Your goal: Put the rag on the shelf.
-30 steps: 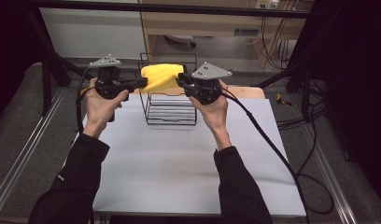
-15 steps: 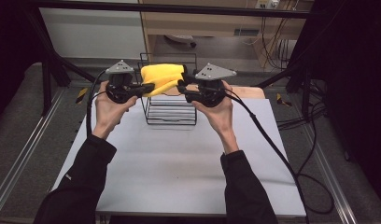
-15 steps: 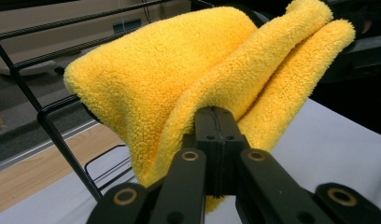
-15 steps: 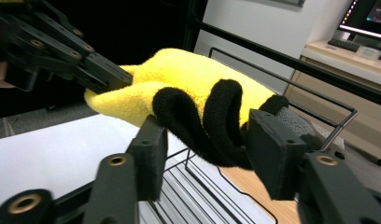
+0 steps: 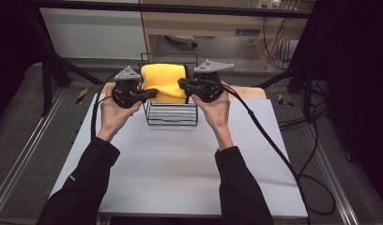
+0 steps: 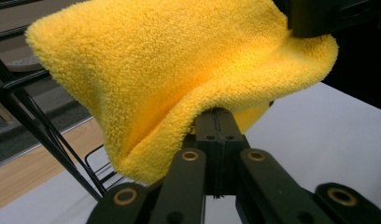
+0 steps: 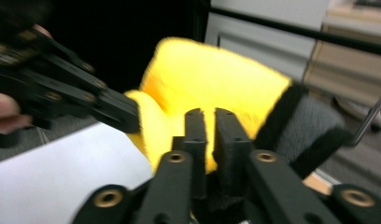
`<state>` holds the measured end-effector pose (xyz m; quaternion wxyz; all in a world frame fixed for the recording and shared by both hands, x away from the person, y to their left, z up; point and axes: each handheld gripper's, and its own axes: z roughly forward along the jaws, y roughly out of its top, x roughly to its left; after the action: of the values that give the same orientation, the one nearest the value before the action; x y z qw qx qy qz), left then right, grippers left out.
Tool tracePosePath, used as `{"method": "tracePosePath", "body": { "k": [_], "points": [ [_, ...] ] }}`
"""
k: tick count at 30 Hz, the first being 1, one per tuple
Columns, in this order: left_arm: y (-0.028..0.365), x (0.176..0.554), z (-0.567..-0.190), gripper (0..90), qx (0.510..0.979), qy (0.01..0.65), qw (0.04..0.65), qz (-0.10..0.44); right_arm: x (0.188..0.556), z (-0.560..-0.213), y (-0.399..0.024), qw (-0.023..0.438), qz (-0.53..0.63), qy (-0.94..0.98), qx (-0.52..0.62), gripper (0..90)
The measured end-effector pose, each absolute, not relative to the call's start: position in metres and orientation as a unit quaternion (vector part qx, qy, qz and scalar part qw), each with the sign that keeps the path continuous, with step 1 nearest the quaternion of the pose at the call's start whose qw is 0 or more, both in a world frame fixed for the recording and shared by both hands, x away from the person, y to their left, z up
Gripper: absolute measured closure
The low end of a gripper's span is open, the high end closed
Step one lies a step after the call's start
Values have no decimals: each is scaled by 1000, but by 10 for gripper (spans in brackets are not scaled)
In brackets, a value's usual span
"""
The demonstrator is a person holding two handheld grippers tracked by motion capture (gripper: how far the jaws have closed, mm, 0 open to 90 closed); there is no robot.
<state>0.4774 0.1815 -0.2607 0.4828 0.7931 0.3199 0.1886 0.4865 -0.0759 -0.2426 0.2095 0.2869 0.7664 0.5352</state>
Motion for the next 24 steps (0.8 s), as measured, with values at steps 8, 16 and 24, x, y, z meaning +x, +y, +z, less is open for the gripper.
{"method": "tracePosePath", "body": {
  "k": [8,16,24],
  "points": [
    [196,461,-265,894,792,321,483,192,496,-259,-77,221,519,767,305,875],
    [199,469,-267,894,784,343,475,206,495,-264,-77,220,526,764,303,803],
    [202,460,-271,772,789,333,474,206,478,-251,-95,209,548,750,306,566]
  ]
}}
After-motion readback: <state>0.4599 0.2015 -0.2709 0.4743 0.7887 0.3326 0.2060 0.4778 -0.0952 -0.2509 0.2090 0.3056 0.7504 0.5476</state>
